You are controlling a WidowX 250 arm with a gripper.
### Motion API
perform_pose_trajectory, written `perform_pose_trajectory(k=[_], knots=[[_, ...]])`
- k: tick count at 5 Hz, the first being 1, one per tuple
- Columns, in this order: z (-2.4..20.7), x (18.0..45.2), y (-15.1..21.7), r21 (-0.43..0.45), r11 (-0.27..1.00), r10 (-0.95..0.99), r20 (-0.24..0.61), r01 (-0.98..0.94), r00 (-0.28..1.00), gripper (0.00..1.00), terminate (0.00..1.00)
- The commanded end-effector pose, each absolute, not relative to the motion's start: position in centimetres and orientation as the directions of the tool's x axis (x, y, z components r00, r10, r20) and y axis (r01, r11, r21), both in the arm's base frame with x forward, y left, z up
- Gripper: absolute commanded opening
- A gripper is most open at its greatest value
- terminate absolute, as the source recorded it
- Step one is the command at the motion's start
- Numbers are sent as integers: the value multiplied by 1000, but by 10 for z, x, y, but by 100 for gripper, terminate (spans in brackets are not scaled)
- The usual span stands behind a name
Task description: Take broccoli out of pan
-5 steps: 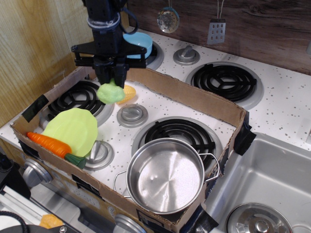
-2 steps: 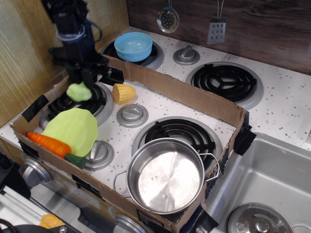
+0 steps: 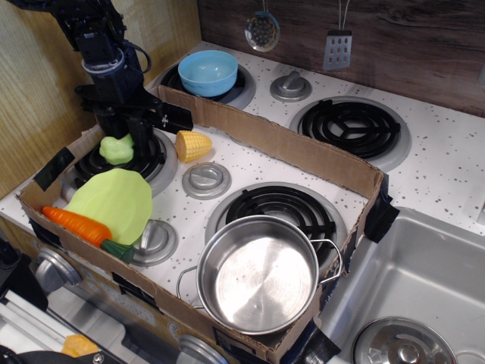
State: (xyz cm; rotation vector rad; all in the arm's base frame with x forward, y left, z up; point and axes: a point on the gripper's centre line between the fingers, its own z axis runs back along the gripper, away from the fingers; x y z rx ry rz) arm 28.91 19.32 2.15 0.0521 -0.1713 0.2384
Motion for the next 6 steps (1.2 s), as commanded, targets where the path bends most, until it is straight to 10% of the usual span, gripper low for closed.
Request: perform_pose_trajectory(k=[1, 5, 6], knots=[[72, 312, 178, 47, 982, 169, 232, -185, 958, 100, 0], [119, 323, 144, 93, 967, 208, 242, -236, 948, 100, 0], [119, 323, 144, 93, 967, 208, 242, -236, 948, 100, 100]])
